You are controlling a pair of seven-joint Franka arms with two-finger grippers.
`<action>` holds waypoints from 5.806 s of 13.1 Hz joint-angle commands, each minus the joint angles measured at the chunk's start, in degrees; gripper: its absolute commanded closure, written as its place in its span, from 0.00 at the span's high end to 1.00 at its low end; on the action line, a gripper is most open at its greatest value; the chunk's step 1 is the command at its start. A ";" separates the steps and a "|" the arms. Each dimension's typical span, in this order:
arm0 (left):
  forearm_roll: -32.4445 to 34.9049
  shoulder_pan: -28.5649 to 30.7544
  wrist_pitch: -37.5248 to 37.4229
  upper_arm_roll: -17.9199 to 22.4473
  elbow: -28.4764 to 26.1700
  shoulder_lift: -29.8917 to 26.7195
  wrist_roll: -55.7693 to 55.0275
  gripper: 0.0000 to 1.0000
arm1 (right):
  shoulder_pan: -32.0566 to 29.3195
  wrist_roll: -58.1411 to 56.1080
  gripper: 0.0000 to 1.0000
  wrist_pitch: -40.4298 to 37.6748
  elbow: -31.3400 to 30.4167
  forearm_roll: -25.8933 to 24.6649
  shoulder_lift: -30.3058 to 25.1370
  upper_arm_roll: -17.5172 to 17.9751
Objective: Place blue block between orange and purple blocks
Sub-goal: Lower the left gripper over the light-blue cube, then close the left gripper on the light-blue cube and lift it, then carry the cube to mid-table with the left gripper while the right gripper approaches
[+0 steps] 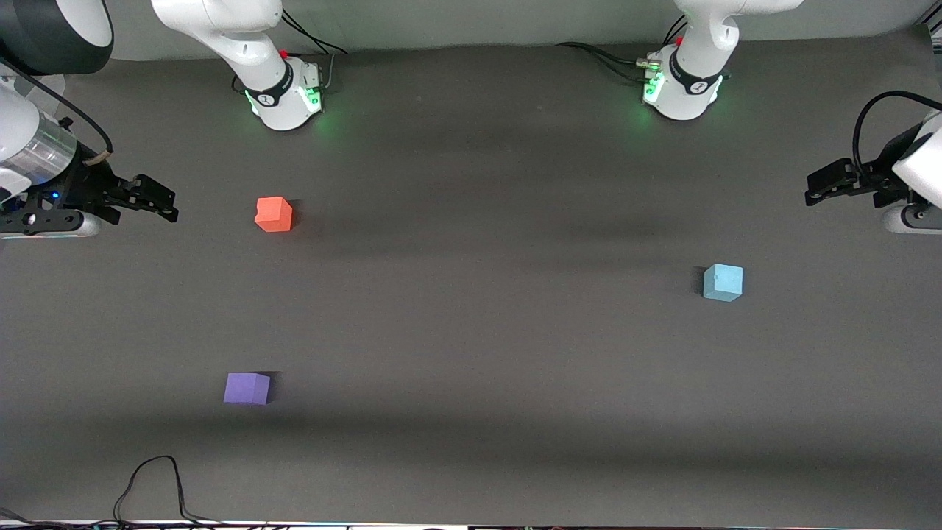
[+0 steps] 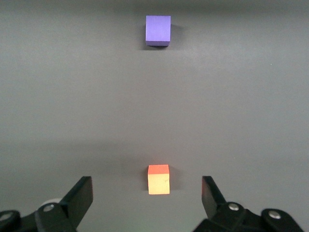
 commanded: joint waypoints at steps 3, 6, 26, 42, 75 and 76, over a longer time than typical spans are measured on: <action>0.46 -0.45 -0.61 0.17 0.52 0.08 0.17 1.00 | -0.69 0.28 1.00 0.52 -1.05 1.00 -0.56 0.43; 0.46 -0.19 -0.87 0.17 0.52 0.08 0.96 1.00 | -0.69 0.37 1.00 1.75 -1.93 1.00 -0.56 0.43; 2.83 -0.01 44.28 0.17 -35.95 6.30 10.10 1.00 | -0.60 0.37 1.00 4.21 -4.04 1.00 -0.56 0.43; 3.09 0.60 60.12 0.52 -38.33 19.77 12.74 0.55 | -0.51 0.37 1.00 5.01 -4.92 1.00 -0.65 0.51; 7.23 -38.25 34.23 -11.43 10.09 41.33 -58.90 1.00 | 4.67 18.90 1.00 20.47 1.32 4.43 16.31 11.68; 6.96 -37.63 29.58 -11.78 11.14 38.17 -58.37 1.00 | 5.37 19.87 1.00 20.82 1.32 4.43 16.75 11.68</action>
